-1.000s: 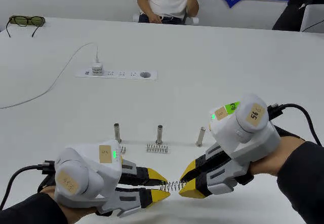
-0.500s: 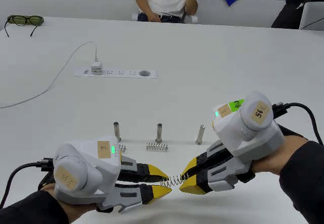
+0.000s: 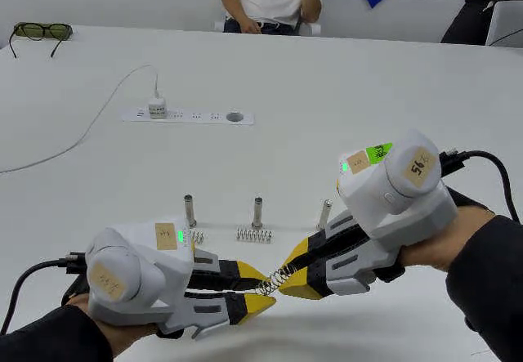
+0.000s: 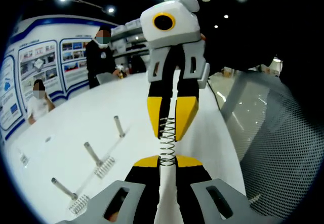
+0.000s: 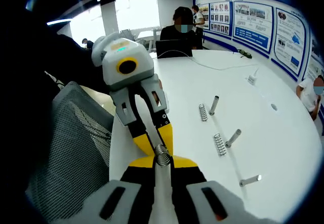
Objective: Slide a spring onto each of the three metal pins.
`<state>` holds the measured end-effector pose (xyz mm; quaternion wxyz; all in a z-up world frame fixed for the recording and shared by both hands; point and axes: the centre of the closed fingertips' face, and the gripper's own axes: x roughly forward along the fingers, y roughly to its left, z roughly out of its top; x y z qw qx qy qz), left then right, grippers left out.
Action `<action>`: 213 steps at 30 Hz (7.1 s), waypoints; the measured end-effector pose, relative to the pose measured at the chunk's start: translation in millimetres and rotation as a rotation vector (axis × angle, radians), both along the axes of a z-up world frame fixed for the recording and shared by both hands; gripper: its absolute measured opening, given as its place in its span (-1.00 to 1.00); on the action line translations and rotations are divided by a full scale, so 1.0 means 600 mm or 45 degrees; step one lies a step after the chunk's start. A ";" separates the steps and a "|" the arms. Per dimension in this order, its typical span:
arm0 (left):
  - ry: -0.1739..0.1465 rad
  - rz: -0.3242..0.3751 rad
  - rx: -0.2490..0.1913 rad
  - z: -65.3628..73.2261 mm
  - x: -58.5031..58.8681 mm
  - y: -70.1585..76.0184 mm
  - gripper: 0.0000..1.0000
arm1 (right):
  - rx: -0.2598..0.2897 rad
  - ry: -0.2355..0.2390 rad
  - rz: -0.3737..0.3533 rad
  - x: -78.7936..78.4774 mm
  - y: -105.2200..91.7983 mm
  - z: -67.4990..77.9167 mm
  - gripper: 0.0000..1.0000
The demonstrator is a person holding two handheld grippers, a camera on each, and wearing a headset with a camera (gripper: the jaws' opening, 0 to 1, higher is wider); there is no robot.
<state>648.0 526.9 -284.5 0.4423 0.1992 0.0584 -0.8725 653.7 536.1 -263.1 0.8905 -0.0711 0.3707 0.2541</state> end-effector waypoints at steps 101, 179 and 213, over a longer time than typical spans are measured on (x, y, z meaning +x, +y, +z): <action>0.075 0.389 -0.098 0.027 0.142 0.025 -0.18 | -0.095 -0.184 -0.298 0.022 -0.121 0.080 -0.77; 0.153 0.560 -0.031 0.002 0.197 0.062 0.03 | -0.082 -0.078 -0.615 0.056 -0.283 -0.049 -0.76; 0.154 0.569 -0.036 0.002 0.197 0.060 0.01 | -0.139 -0.059 -0.613 0.043 -0.283 -0.075 -0.63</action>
